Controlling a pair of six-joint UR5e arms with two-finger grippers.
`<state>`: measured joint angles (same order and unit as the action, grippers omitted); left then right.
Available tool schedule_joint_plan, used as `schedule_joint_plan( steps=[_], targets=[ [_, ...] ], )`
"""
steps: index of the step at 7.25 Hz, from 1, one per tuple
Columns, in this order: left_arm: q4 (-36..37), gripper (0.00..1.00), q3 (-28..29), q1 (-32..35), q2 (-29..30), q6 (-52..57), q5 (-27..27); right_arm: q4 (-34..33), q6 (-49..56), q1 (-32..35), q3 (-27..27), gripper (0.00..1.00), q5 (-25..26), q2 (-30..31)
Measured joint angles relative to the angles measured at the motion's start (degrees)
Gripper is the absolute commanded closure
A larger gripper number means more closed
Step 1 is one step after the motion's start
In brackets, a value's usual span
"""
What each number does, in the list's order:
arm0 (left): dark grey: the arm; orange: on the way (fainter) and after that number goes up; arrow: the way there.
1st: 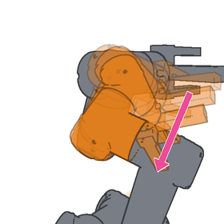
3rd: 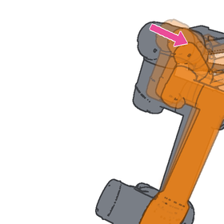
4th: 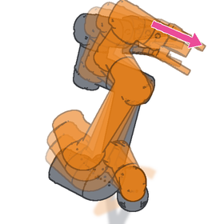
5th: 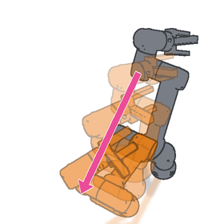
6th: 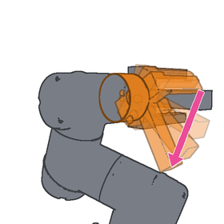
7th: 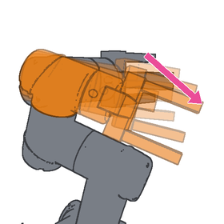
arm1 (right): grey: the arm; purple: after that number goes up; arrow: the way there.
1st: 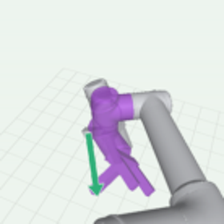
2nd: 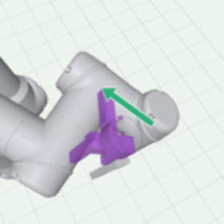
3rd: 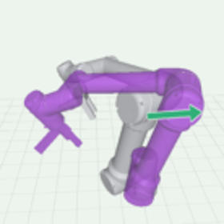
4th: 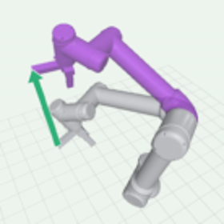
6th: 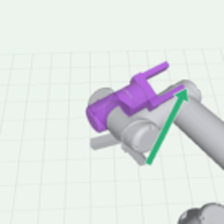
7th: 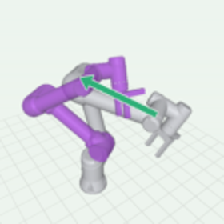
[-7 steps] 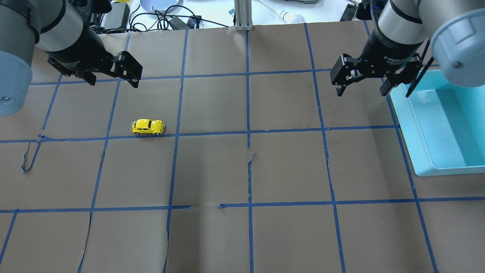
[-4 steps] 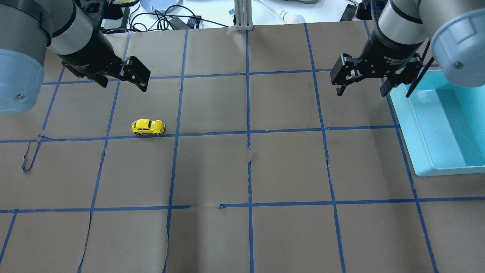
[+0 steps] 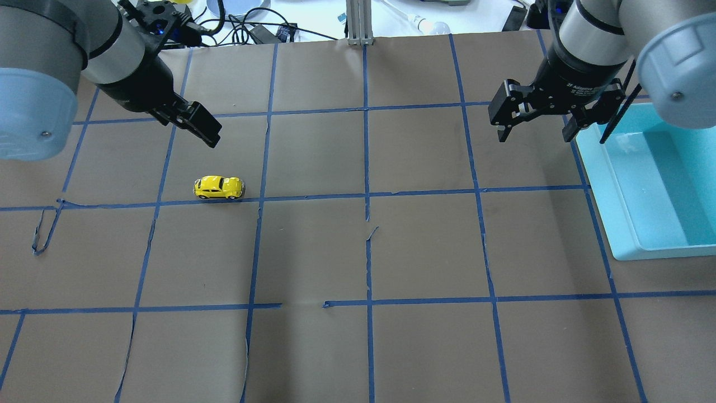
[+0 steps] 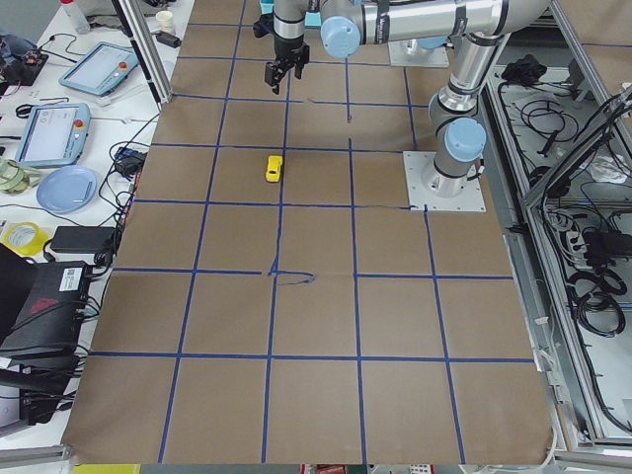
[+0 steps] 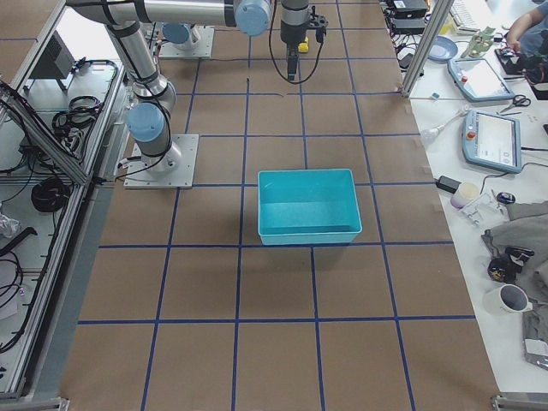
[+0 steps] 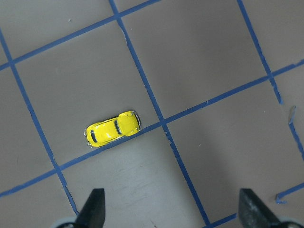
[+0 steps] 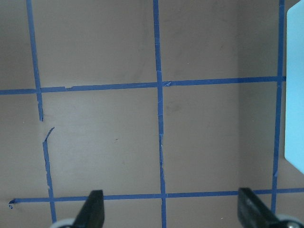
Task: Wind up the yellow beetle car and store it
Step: 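Lower the left gripper down over the yellow beetle car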
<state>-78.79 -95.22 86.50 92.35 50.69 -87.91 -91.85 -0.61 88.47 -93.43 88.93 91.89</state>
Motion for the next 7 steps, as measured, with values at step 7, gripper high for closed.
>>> schedule_joint_plan(
  steps=[7],
  targets=[
    [18.07, 0.01, -5.08, -6.31, 13.93, 55.68, -2.77, 0.0, 0.35, 0.05, 0.01, 0.0, -0.26, -0.02]
  ],
)
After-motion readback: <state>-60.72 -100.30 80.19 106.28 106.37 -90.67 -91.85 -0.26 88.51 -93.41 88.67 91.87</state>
